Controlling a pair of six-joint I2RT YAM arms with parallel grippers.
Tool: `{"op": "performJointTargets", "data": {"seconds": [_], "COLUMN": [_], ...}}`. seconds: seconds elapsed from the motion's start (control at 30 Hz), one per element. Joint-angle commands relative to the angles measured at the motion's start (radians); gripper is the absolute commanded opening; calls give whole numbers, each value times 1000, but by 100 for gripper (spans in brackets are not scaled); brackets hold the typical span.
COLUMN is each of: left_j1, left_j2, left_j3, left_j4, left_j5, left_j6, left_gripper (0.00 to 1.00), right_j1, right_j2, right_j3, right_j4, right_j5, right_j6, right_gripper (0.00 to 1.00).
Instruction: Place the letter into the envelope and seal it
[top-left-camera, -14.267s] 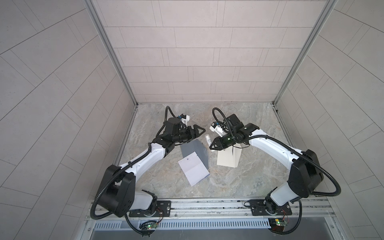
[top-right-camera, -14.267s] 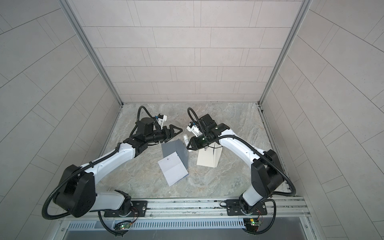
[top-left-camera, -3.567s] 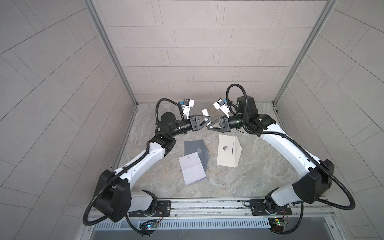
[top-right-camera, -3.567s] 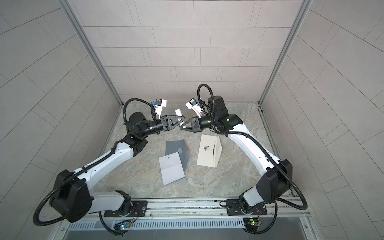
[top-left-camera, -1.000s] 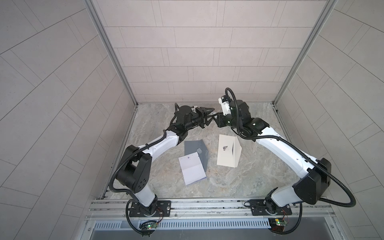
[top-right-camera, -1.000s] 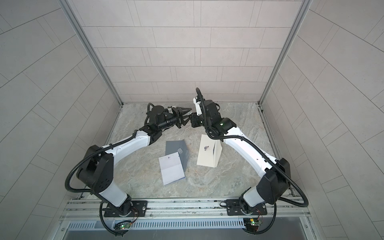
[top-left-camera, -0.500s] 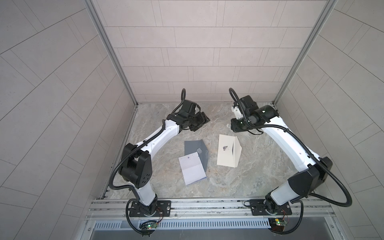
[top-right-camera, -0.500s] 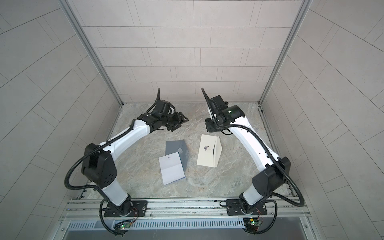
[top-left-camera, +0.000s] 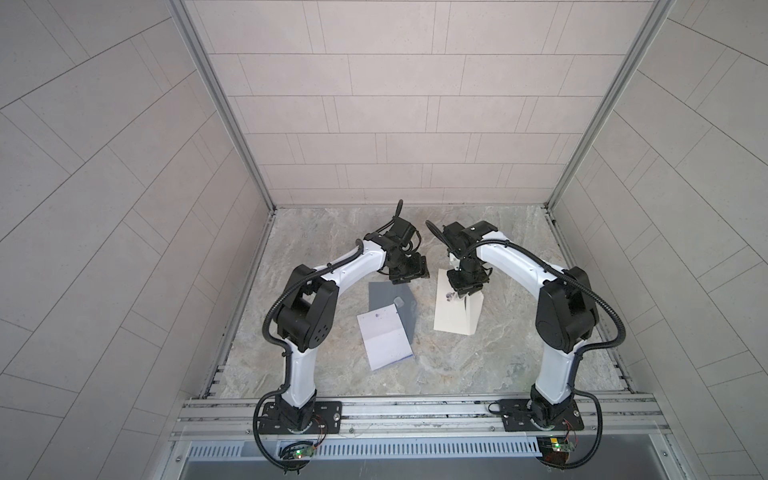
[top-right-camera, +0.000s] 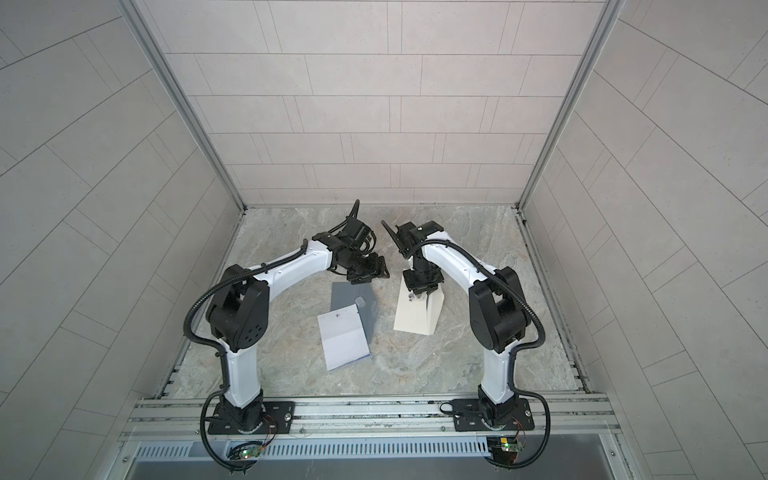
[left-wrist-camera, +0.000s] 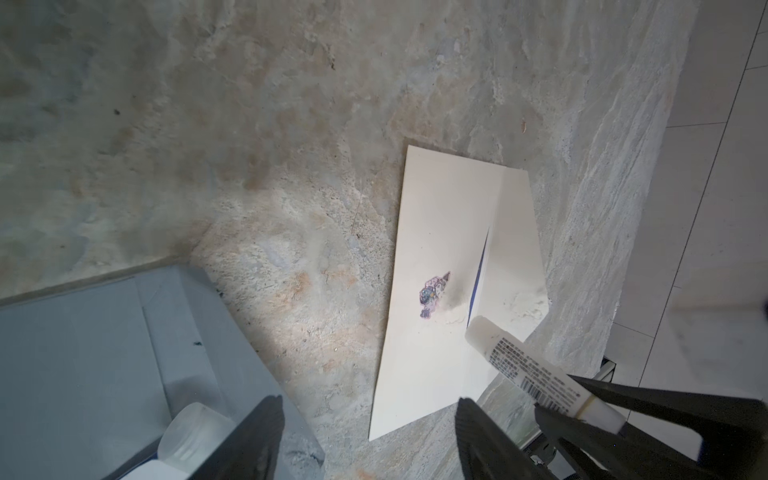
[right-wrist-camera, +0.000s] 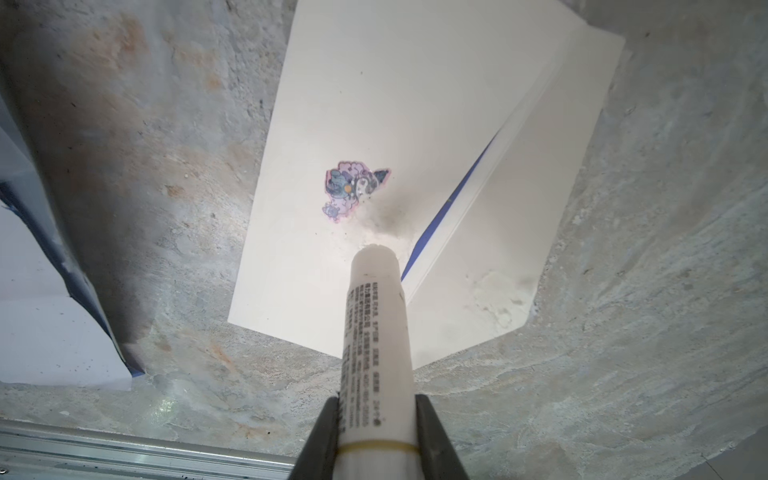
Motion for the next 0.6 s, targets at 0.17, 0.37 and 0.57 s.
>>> {"op": "performJointTargets", "data": {"seconds": [0.17, 0.37, 0.57], "left_j1": [-16, -39, -65], "left_j2": [77, 126, 184], "left_j3": [80, 113, 128], "left_j4": [-33, -59, -92], "left_j5": [46, 76, 112], "left_j6": [64, 141, 221], "left_gripper": [73, 74, 76], "right_j1": [4, -12, -45], "right_j2": [81, 117, 114], "right_j3": [12, 12, 0], "right_j4": [7, 39, 84], "right_j5": [25, 24, -24], "right_j6": [4, 20, 47], "right_gripper": [0, 0, 0]}}
